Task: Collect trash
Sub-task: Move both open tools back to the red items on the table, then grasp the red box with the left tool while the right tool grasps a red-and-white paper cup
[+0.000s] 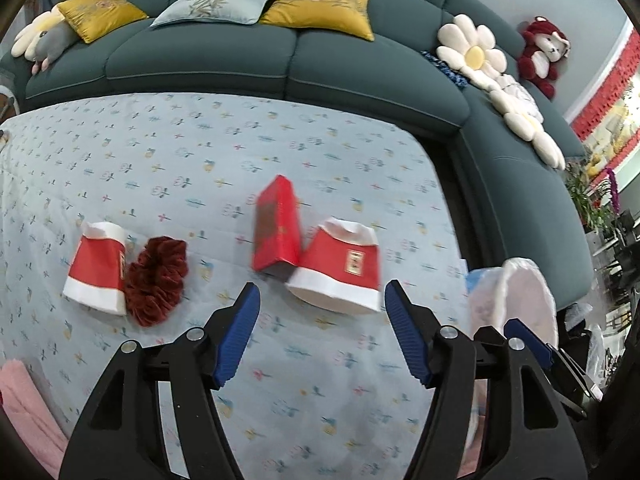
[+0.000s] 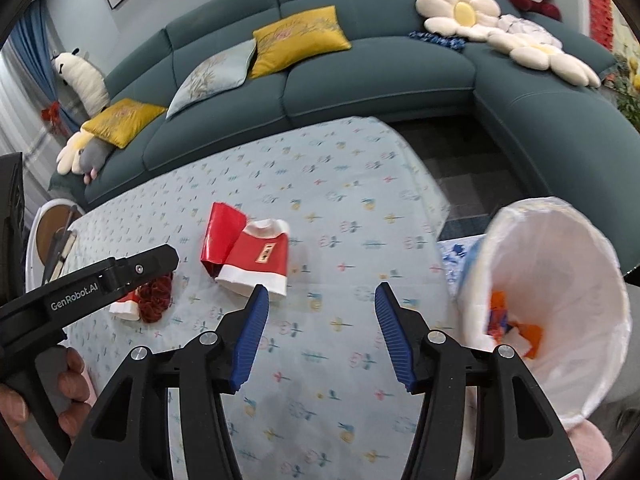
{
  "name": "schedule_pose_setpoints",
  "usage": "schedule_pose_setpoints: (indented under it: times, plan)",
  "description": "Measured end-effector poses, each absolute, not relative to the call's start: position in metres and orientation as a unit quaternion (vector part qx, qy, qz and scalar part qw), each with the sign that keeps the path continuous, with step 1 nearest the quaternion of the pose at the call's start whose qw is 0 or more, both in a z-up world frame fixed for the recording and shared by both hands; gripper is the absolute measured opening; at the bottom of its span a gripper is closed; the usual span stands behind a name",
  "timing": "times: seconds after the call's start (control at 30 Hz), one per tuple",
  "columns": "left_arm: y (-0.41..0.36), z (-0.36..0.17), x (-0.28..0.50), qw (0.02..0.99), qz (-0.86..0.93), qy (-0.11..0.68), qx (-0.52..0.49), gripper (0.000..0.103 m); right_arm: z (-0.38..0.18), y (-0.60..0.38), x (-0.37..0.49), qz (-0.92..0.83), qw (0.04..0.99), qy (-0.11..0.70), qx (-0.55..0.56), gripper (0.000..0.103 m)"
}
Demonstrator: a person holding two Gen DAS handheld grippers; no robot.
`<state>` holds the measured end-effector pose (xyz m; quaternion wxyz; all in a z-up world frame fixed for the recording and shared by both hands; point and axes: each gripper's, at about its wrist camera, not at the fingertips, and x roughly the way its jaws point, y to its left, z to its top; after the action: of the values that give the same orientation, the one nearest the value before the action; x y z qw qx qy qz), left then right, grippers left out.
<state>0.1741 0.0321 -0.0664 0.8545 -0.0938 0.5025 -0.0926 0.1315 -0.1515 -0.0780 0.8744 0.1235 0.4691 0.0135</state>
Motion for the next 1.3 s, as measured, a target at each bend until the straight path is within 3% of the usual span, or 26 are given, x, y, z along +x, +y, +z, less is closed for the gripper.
schedule_pose_setpoints:
  times: [0.57, 0.67, 0.83, 0.97, 1.07, 1.1, 1.3]
  plan:
    - [0.044, -0.134, 0.247, 0.823, -0.077, 0.556, -0.092, 0.06, -0.144, -0.114, 0.209, 0.042, 0.834, 0.534, 0.134, 0.054]
    - [0.043, -0.143, 0.251, 0.816, -0.081, 0.564, -0.092, 0.054, -0.154, -0.112, 0.216, 0.044, 0.828, 0.542, 0.138, 0.054]
    - [0.045, -0.157, 0.253, 0.805, -0.087, 0.579, -0.1, 0.033, -0.164, -0.108, 0.222, 0.052, 0.819, 0.549, 0.155, 0.054]
    - [0.046, -0.159, 0.25, 0.803, -0.094, 0.58, -0.098, 0.027, -0.165, -0.102, 0.224, 0.065, 0.816, 0.553, 0.157, 0.054]
    - [0.044, -0.159, 0.246, 0.803, -0.101, 0.58, -0.097, 0.017, -0.165, -0.095, 0.222, 0.078, 0.814, 0.555, 0.154, 0.045]
    - [0.044, -0.158, 0.243, 0.801, -0.105, 0.581, -0.099, 0.008, -0.164, -0.093, 0.221, 0.081, 0.814, 0.555, 0.154, 0.042]
    - [0.044, -0.15, 0.228, 0.805, -0.104, 0.576, -0.098, 0.006, -0.154, -0.09, 0.206, 0.09, 0.819, 0.547, 0.148, 0.025]
